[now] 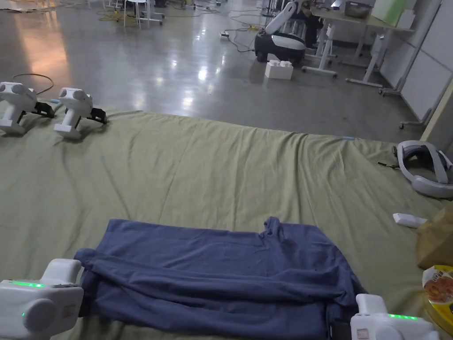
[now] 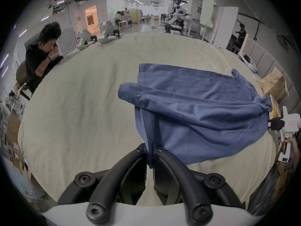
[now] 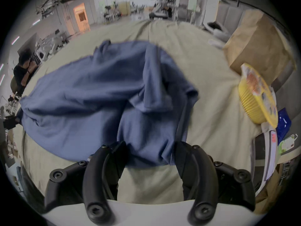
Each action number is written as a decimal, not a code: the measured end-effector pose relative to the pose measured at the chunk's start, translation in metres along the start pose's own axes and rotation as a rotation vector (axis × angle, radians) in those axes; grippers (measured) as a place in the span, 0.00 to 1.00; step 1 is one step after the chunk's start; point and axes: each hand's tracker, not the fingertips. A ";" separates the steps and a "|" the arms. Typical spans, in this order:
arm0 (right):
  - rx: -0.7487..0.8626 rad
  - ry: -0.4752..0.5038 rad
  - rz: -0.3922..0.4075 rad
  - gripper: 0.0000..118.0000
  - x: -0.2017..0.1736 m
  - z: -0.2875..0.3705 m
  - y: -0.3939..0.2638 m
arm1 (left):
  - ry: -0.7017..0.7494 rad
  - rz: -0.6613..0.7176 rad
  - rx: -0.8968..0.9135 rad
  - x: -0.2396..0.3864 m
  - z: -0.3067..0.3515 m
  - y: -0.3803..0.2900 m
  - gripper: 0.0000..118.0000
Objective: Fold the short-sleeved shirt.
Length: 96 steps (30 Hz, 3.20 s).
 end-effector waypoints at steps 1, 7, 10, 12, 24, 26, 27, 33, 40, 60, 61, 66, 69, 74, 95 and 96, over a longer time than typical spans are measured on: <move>0.065 -0.012 0.001 0.57 -0.003 0.005 -0.004 | 0.001 0.000 -0.005 0.002 0.000 -0.001 0.08; 0.087 -0.010 0.047 0.09 -0.018 0.019 -0.001 | -0.002 0.029 0.014 0.001 0.004 -0.002 0.08; 0.117 -0.014 0.040 0.08 -0.015 0.033 0.004 | -0.004 0.021 0.036 0.001 0.011 0.004 0.08; 0.154 -0.005 0.010 0.08 -0.012 0.048 0.007 | -0.012 0.015 0.053 0.001 0.020 0.010 0.08; 0.216 -0.016 0.091 0.08 -0.004 0.138 -0.012 | -0.048 0.018 0.110 -0.024 0.081 0.008 0.07; 0.179 0.032 0.053 0.08 0.001 0.140 -0.031 | -0.058 0.046 0.091 -0.032 0.084 -0.010 0.07; 0.165 0.030 0.052 0.08 0.001 0.140 -0.041 | -0.067 0.058 0.078 -0.035 0.086 -0.020 0.07; 0.077 0.000 0.045 0.08 -0.003 0.119 -0.100 | -0.065 0.016 -0.037 -0.035 0.070 -0.075 0.07; 0.022 -0.085 0.118 0.08 -0.021 0.089 -0.131 | -0.036 0.022 -0.092 -0.032 0.043 -0.106 0.07; 0.598 -0.071 0.068 0.66 -0.073 0.178 -0.036 | -0.057 0.026 0.316 0.015 0.097 -0.009 0.56; 0.647 -0.053 0.053 0.66 -0.078 0.180 -0.031 | -0.050 0.028 0.364 0.023 0.101 -0.005 0.56; 0.838 -0.027 -0.026 0.58 -0.105 0.189 -0.010 | -0.038 0.055 0.595 0.044 0.110 0.017 0.55; 0.916 -0.001 -0.049 0.23 -0.117 0.193 -0.002 | -0.015 0.057 0.689 0.055 0.114 0.023 0.41; 0.955 -0.012 -0.068 0.08 -0.131 0.196 0.006 | -0.006 0.050 0.740 0.060 0.114 0.027 0.05; 0.846 -0.034 0.013 0.06 -0.129 0.168 0.015 | 0.013 0.045 0.212 -0.028 0.001 0.063 0.03; 0.834 -0.036 0.011 0.06 -0.127 0.164 0.015 | 0.003 0.045 0.170 -0.031 -0.010 0.066 0.08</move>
